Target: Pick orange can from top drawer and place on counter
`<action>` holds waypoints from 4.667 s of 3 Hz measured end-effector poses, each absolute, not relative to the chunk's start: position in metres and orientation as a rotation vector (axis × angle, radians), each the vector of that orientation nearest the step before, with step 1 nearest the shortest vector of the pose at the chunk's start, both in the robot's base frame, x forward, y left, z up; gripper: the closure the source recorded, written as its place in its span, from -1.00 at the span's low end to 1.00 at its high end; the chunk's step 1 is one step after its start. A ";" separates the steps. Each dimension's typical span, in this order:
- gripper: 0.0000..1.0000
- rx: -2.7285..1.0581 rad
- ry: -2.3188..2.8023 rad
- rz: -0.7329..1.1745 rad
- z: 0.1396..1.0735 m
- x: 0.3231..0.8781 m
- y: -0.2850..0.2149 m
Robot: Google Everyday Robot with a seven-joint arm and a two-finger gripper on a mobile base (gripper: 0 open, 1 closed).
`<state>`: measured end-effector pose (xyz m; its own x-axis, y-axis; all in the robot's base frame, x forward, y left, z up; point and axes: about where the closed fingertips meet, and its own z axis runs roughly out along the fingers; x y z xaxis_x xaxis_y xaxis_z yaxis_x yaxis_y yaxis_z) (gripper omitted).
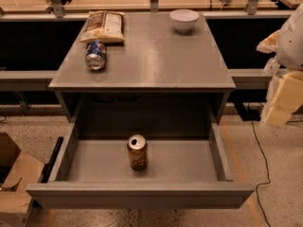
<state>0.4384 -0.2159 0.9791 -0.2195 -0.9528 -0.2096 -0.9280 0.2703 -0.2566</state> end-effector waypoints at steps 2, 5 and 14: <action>-1.00 -1.681 2.214 -0.059 0.959 0.442 -0.210; -1.00 -1.597 2.166 0.309 0.817 0.475 -0.167; -0.67 -1.586 1.816 0.830 0.660 0.534 0.042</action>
Offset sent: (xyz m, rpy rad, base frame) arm 0.0124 0.0141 -0.0673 0.1402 0.0182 -0.0298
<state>0.5344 0.0425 0.6600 -0.1217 -0.6292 -0.7677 -0.9922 0.0980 0.0769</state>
